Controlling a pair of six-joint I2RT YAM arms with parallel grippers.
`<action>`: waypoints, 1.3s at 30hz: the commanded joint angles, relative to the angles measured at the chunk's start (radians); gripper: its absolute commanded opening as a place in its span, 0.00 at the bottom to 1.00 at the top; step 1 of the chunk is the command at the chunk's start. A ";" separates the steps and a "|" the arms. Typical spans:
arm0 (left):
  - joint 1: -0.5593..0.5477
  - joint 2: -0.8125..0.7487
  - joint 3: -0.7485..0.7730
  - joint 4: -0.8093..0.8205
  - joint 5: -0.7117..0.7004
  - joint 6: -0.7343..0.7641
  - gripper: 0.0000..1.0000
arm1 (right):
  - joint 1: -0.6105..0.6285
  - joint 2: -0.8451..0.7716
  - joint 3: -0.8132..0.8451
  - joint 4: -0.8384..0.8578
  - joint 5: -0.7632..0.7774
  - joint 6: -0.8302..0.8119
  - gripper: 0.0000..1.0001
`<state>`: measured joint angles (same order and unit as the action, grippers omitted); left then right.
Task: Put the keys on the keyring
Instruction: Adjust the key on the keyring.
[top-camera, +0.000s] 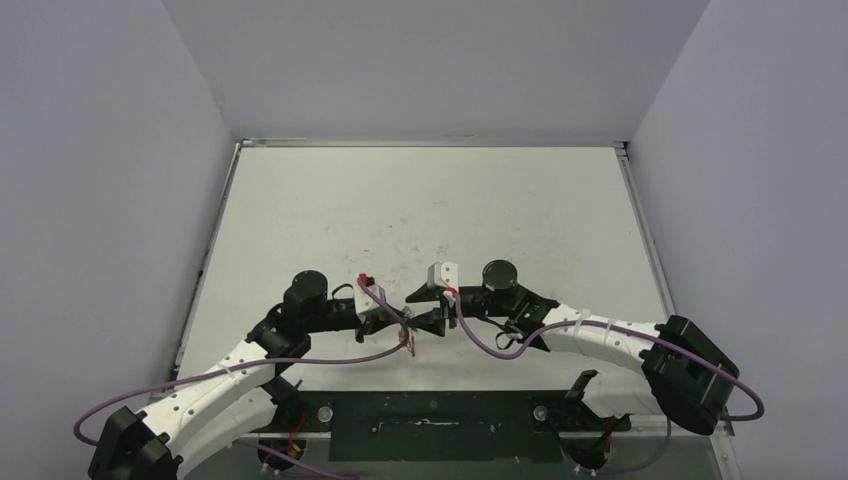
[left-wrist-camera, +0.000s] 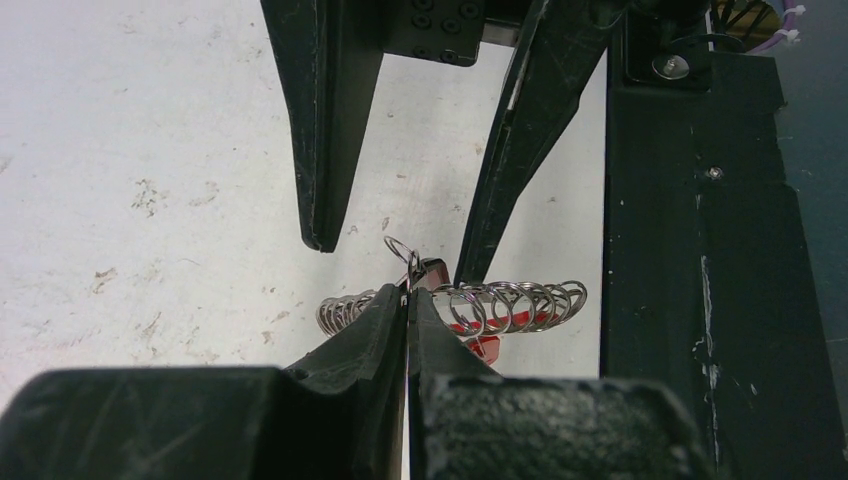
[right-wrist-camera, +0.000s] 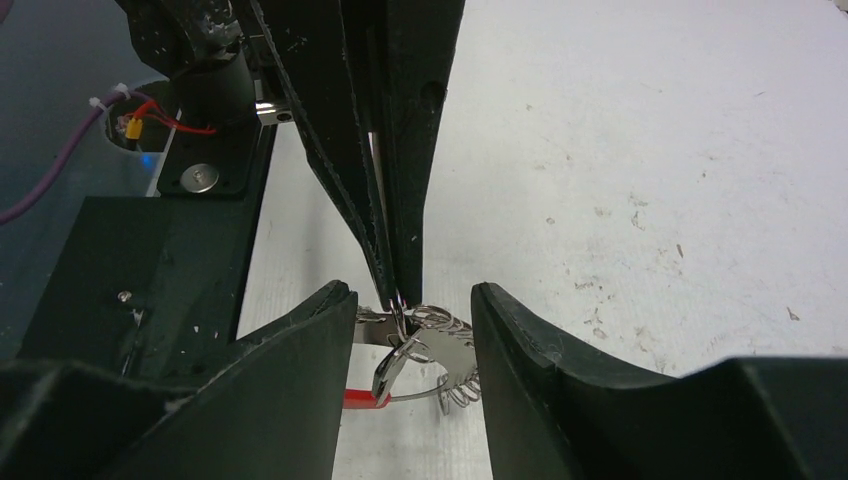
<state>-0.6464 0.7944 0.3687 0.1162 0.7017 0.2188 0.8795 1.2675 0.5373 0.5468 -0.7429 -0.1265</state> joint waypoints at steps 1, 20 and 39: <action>-0.003 -0.026 0.022 0.037 -0.005 0.023 0.00 | -0.011 -0.028 0.016 0.039 -0.064 -0.030 0.45; -0.005 -0.048 0.019 0.045 -0.007 0.025 0.00 | -0.049 0.040 0.040 0.033 -0.151 -0.034 0.27; -0.006 -0.070 0.013 0.049 -0.028 0.024 0.09 | -0.052 0.017 0.166 -0.286 -0.163 -0.078 0.00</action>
<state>-0.6472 0.7563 0.3679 0.1085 0.6830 0.2325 0.8242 1.3220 0.5831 0.4808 -0.8883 -0.1253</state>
